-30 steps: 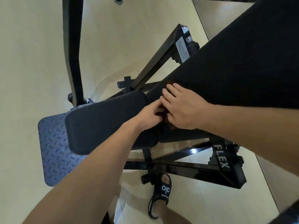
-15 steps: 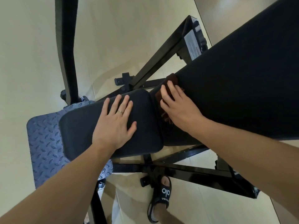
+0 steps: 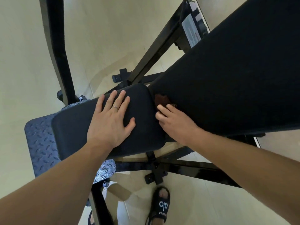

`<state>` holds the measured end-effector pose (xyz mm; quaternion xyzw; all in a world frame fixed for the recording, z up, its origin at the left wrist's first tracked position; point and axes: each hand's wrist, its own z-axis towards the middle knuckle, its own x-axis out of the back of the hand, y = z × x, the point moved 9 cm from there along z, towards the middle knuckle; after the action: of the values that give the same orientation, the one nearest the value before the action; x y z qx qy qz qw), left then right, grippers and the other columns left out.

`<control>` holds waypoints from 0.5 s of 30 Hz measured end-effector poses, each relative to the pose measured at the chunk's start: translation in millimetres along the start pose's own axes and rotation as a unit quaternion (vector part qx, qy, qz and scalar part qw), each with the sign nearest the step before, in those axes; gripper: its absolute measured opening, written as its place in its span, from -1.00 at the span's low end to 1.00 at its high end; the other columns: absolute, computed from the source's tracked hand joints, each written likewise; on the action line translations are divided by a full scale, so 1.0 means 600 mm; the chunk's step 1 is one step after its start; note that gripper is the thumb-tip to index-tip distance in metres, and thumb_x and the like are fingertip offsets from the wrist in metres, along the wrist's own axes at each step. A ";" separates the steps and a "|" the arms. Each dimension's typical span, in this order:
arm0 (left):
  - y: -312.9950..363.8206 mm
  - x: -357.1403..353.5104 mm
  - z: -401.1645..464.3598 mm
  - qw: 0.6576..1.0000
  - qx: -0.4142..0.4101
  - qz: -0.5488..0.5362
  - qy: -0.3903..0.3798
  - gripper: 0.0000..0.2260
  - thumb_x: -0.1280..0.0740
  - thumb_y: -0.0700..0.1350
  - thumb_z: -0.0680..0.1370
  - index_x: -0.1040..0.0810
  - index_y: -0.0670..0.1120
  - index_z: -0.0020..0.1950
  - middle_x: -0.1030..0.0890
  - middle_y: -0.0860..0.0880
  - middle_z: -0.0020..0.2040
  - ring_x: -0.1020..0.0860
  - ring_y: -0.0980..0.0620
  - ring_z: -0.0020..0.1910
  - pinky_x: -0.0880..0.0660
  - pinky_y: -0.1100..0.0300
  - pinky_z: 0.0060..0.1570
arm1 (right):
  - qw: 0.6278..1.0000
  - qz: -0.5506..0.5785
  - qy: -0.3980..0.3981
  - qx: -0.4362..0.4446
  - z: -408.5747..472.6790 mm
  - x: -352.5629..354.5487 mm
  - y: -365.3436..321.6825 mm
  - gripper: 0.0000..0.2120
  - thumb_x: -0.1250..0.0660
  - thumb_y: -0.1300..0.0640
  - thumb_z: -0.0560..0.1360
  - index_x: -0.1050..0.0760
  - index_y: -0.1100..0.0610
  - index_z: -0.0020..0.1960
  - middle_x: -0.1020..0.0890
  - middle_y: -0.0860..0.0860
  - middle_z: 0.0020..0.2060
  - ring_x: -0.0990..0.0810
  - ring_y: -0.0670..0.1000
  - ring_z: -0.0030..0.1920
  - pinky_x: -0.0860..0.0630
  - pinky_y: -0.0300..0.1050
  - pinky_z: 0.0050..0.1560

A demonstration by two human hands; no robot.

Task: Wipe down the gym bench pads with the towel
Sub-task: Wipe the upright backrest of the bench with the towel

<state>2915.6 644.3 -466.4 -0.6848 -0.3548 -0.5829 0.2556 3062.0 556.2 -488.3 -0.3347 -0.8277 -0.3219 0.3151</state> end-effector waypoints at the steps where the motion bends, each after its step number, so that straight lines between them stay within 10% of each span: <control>1: 0.000 -0.001 0.000 1.000 0.002 0.001 0.002 -0.33 0.02 0.30 0.64 -0.12 0.01 0.68 -0.07 0.00 0.70 0.02 -0.02 0.69 0.05 -0.14 0.64 | 1.000 -0.006 0.004 0.023 0.006 0.001 0.010 -0.60 -0.21 0.12 0.71 -0.44 0.14 0.52 -0.23 0.11 0.60 -0.04 0.28 0.66 -0.08 0.20 0.62; 15: 0.001 0.001 0.003 1.000 0.011 0.022 0.014 -0.33 0.03 0.32 0.63 -0.17 0.02 0.67 -0.13 0.00 0.69 -0.05 -0.02 0.68 0.00 -0.13 0.64 | 0.995 0.007 0.079 -0.056 0.075 0.056 0.088 -0.41 -0.36 0.17 0.62 -0.21 0.20 0.58 -0.15 0.19 0.62 -0.23 0.27 0.57 -0.30 0.09 0.56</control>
<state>2917.3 645.3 -465.9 -0.6817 -0.3422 -0.5825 0.2809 3068.9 631.8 -473.4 -0.3314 -0.7785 -0.3909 0.3624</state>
